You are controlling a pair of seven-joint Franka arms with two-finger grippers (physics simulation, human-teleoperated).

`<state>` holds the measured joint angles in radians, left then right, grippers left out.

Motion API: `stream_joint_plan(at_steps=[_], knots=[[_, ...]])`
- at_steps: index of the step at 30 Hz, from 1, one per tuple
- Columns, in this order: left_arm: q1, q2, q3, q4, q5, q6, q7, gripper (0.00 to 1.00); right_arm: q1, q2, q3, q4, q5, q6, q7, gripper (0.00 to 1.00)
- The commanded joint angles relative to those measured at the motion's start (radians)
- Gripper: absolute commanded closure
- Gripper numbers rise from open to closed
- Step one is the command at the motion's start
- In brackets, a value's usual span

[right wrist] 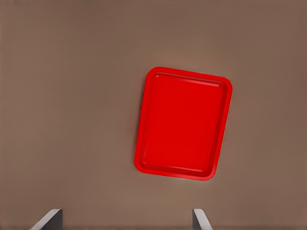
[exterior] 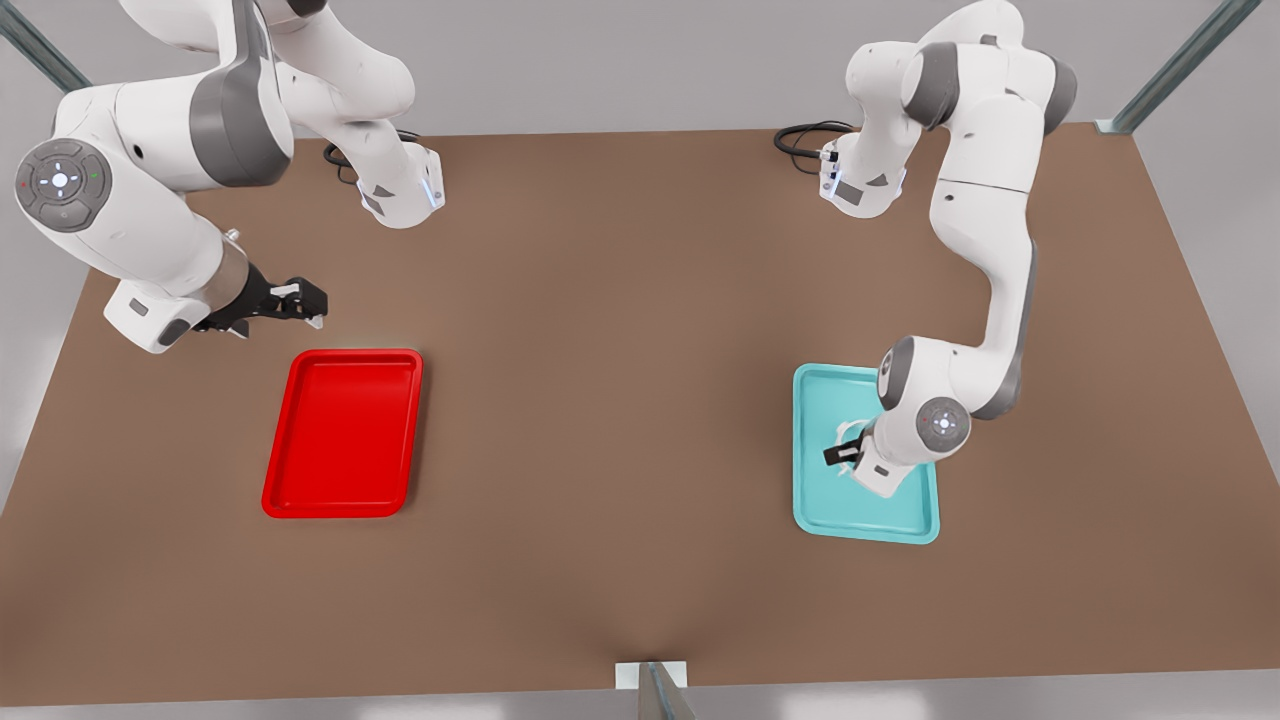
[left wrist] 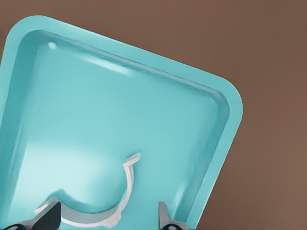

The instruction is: Take the drainage pipe clamp from the left arm, pass it to the right arm, and place it in the plate on the right side

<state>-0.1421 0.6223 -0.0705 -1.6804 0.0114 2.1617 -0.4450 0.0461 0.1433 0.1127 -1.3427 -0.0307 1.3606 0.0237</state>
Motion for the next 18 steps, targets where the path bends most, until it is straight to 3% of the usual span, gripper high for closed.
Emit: stream_joint_plan(at_steps=[1, 7, 11, 18], knots=[[0.002, 0.001, 0.000, -0.027, -0.001, 0.181, -0.397, 0.00, -0.011, -0.001, 0.001, 0.002, 0.002, 0.000, -0.014, 0.00], [0.002, 0.025, 0.001, -0.078, 0.001, 0.247, -0.385, 0.05, -0.015, 0.002, 0.001, 0.002, 0.002, 0.000, -0.025, 0.00], [0.002, 0.030, 0.001, -0.099, 0.001, 0.247, -0.385, 0.25, -0.015, 0.001, 0.001, 0.000, 0.002, 0.000, -0.022, 0.00], [0.001, 0.022, 0.000, -0.162, 0.005, 0.247, -0.370, 0.27, -0.031, 0.001, 0.001, -0.001, 0.002, 0.000, -0.031, 0.00]])
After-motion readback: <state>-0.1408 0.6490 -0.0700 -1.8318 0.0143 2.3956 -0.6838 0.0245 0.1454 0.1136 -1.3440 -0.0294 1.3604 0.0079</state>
